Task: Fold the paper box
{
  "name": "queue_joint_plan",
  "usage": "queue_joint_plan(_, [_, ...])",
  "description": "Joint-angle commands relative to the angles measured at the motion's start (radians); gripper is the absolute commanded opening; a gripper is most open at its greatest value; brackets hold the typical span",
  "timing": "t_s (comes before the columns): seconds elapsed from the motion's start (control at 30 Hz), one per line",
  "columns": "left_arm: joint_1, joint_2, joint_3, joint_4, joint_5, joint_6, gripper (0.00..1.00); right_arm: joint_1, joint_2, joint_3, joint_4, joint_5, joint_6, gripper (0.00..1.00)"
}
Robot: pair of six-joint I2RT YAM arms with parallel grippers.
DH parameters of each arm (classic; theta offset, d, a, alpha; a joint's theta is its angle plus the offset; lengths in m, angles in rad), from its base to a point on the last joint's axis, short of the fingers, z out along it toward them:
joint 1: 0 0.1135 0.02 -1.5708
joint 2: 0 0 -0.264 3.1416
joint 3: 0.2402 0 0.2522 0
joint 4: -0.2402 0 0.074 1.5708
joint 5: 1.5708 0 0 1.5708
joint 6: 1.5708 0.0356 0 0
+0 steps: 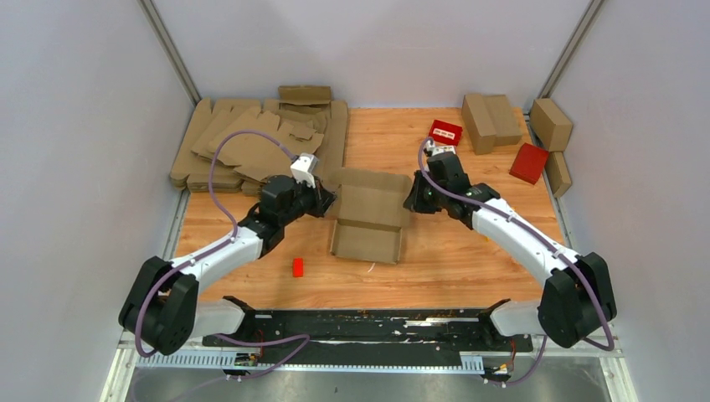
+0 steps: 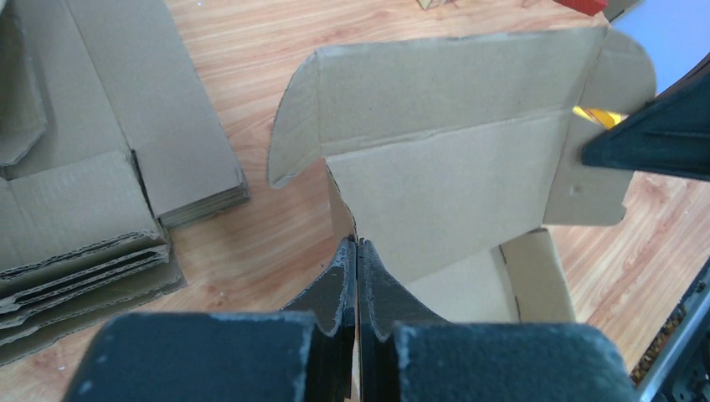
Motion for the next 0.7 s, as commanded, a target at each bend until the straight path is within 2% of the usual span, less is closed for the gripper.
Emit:
queue_joint_plan(0.0, [-0.03,-0.044,-0.036,0.092,-0.031,-0.002,0.0,0.068,0.004,0.091,0.043,0.251,-0.035,0.0])
queue_joint_plan(0.23, [-0.103,-0.05,-0.112,0.244,-0.193,0.022,0.0,0.139,0.006,-0.037,0.374,0.399,-0.044,0.0])
queue_joint_plan(0.43, [-0.135,-0.008,-0.167,0.454,-0.327,0.044,0.0,0.161,0.106,-0.014,0.497,0.569,-0.034,0.0])
queue_joint_plan(0.53, [-0.135,0.036,-0.164,0.556,-0.398,0.044,0.0,0.163,0.125,-0.03,0.61,0.614,-0.072,0.0])
queue_joint_plan(0.67, [-0.134,0.097,-0.089,0.584,-0.424,0.074,0.0,0.162,0.15,-0.039,0.742,0.643,-0.123,0.0])
